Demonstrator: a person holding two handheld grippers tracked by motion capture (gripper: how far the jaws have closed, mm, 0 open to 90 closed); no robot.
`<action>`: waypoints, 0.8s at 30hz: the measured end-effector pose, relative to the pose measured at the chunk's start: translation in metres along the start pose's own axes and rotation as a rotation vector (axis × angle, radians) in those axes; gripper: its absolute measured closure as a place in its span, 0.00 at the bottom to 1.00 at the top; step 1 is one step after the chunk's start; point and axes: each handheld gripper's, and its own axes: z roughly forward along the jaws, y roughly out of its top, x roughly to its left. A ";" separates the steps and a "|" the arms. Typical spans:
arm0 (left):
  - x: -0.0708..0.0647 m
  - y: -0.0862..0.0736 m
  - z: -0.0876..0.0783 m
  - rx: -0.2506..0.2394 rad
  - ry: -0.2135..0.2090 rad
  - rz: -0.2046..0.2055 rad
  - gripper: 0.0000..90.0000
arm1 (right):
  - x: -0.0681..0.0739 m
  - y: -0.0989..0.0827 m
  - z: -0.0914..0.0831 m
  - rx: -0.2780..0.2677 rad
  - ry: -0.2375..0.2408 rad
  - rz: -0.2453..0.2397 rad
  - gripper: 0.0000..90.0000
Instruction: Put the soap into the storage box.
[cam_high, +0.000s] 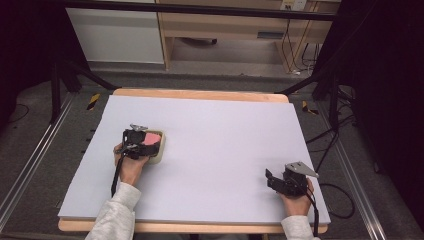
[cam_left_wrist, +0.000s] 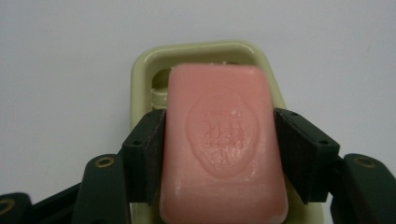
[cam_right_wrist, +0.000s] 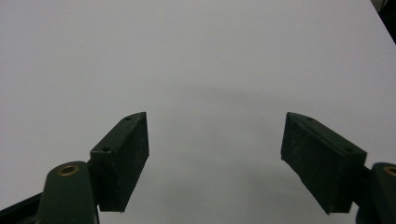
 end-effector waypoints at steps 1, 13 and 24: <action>0.000 0.001 -0.003 -0.012 -0.004 -0.002 0.39 | 0.000 0.000 0.000 0.000 0.000 0.000 0.26; 0.000 0.004 -0.024 -0.046 -0.027 0.035 0.33 | 0.000 0.000 0.000 -0.002 -0.001 0.001 0.26; -0.002 -0.005 -0.045 -0.088 -0.112 0.072 0.32 | -0.003 0.000 -0.002 -0.005 -0.008 0.012 0.25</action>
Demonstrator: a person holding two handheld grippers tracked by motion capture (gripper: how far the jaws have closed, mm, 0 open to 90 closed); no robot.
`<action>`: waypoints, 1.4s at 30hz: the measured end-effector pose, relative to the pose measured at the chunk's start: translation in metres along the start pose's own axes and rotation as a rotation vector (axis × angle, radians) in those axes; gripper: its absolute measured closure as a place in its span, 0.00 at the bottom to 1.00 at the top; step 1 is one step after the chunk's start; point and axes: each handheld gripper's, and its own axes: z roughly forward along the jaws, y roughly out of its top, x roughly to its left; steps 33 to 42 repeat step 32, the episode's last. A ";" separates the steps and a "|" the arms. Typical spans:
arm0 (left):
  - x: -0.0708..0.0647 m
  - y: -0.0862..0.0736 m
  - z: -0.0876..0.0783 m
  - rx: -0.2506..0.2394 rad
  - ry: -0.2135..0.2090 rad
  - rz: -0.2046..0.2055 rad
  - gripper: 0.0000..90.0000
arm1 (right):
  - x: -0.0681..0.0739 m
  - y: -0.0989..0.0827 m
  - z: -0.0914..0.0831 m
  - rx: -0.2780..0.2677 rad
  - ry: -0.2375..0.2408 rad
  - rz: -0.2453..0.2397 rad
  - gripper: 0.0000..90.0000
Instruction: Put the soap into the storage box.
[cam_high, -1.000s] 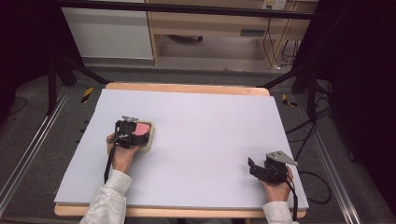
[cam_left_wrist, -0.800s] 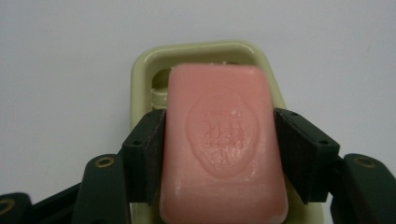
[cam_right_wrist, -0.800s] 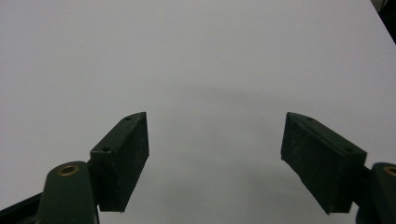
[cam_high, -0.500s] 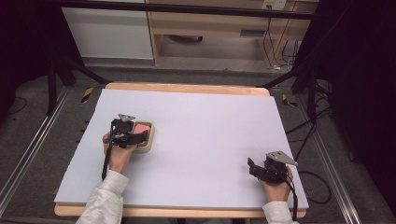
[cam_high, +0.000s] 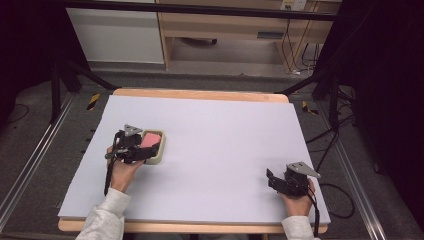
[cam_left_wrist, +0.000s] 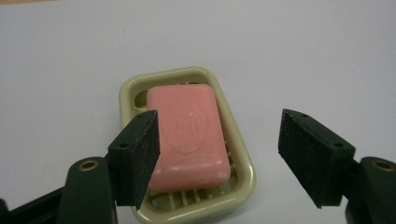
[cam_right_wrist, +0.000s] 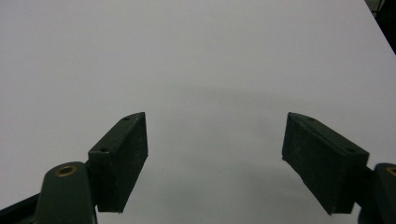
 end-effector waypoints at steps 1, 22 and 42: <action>0.001 -0.001 -0.002 -0.003 -0.006 -0.005 0.32 | -0.001 0.000 0.000 0.000 0.001 0.000 0.25; 0.029 -0.053 -0.034 -0.026 0.012 -0.005 0.33 | -0.008 -0.004 0.001 0.030 -0.005 -0.001 0.20; 0.046 -0.073 -0.039 -0.006 0.047 -0.025 0.31 | -0.012 -0.007 -0.001 0.037 -0.007 0.002 0.20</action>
